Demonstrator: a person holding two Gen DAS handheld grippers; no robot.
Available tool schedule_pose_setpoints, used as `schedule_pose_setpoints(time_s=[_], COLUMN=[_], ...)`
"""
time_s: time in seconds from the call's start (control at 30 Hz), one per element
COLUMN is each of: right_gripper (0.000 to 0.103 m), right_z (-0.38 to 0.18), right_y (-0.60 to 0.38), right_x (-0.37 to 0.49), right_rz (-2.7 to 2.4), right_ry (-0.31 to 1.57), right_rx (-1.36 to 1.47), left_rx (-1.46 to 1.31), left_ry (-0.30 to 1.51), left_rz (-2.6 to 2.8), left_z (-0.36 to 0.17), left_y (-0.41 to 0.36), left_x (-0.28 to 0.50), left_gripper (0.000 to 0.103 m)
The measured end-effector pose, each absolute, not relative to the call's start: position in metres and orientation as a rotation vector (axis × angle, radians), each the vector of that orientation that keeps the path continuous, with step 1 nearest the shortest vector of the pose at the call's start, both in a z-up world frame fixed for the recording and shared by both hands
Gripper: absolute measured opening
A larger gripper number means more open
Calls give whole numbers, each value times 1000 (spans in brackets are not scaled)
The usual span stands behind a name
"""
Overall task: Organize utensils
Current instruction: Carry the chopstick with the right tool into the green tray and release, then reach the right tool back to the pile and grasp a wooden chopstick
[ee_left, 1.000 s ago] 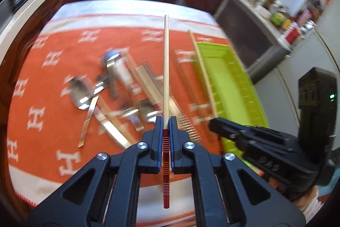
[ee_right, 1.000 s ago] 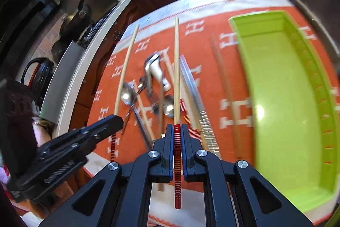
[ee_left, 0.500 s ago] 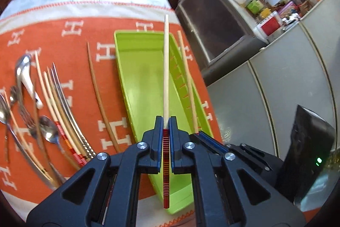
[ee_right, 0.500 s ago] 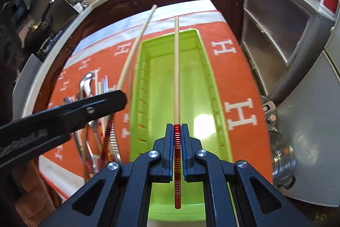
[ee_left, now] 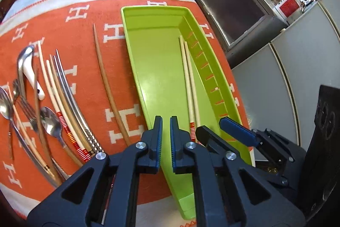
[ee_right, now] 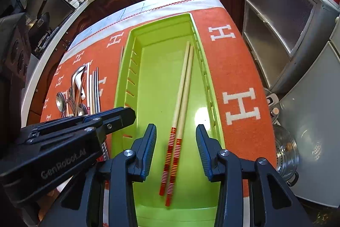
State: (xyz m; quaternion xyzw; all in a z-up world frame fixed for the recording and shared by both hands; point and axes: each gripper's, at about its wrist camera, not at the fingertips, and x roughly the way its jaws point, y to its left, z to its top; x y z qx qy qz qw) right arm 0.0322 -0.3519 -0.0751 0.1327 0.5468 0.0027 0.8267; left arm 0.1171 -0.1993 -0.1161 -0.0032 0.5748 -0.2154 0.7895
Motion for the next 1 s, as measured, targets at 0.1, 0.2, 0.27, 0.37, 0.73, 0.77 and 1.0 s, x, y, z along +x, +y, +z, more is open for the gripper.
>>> schedule_pose_setpoints(time_s=[0.1,0.2,0.27,0.37,0.73,0.77,1.0], right_gripper=[39,39,39,39,40,40,40], right_z=[-76,-74,-71,-65,-36,-32,-11], right_y=[-339,-334,-331,-327,-302,-296,-258], right_x=[35,34,31,27,7,5,0], right_rz=[6,8,13,12,22,30,86], right_ry=[1164,1163,1161,1156,1128,1124,1101], right_rx=[276,279,287,289,276,269,209], left_rx=[46,75,76,103,144,149,167], left_ry=[1198,1146,1110,1073,929,916,839], left_rz=[-460,-433,-419,-399,-231,-216,-154], left_z=[-103,-85,-76,-64,-28,-26,-12], left_y=[-197,-190,-183,-169,-85,-77,-32], left_x=[108,97,91,84,49,46,25], left_gripper=[12,49,51,51,51,52,58])
